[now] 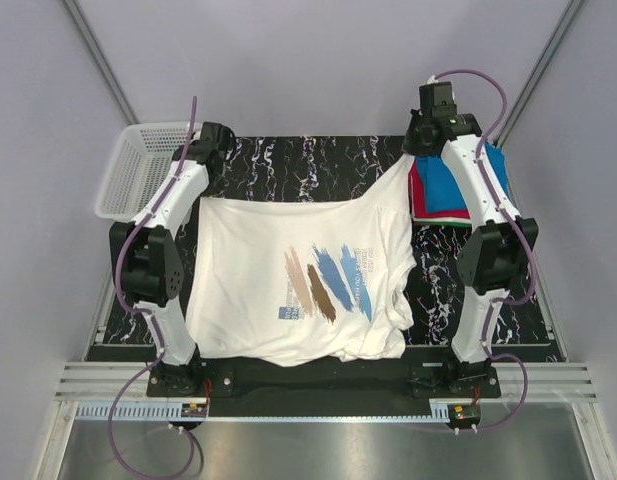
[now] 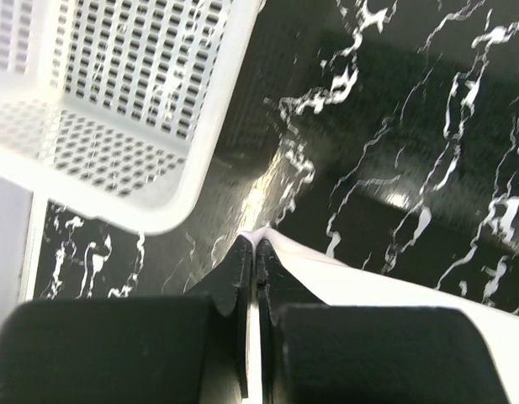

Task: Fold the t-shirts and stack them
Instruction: Flatten the tshirt out

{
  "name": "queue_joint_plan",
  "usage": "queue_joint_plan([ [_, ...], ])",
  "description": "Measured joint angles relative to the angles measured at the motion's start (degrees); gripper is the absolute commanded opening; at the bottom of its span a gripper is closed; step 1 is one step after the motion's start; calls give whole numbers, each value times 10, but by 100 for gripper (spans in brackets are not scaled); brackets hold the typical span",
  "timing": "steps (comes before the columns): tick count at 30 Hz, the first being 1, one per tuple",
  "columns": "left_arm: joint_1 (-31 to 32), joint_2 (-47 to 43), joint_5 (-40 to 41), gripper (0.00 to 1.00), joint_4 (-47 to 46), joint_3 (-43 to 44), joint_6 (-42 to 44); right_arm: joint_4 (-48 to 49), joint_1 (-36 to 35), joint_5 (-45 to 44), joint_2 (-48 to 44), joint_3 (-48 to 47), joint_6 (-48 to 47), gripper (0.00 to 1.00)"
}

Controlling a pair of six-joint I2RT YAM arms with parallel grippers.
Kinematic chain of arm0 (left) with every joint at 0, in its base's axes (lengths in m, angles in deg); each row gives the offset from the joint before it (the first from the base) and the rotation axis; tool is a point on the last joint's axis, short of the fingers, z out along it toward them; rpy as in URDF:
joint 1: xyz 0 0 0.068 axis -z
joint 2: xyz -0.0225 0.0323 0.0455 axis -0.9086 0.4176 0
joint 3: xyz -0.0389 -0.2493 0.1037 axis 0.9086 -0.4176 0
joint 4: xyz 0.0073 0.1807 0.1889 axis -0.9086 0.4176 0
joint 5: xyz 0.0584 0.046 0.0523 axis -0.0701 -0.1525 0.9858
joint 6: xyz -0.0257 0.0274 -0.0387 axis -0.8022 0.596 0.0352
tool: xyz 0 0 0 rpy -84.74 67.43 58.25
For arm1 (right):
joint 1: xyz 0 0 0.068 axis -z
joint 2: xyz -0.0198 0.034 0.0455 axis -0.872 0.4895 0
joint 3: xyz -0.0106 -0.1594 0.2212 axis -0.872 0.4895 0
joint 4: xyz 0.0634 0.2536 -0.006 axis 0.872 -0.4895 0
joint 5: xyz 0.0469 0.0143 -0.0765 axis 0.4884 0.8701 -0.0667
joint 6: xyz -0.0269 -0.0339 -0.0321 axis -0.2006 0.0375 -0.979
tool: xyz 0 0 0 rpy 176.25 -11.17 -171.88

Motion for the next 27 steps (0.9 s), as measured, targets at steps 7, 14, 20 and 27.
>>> queue_joint_plan([
  [7, -2, 67, -3, 0, -2, 61, 7, -22, 0, 14, 75, -35, -4, 0],
  [14, -1, 144, -3, 0, 12, 110, 10, -35, 0, 15, 127, -91, -11, 0],
  [20, 2, 202, -2, 0, 28, 168, 11, -60, 0, 14, 183, -184, -14, 0],
  [27, 3, 249, 0, 0, 45, 238, 11, -87, 0, 14, 263, -300, -18, 0],
])
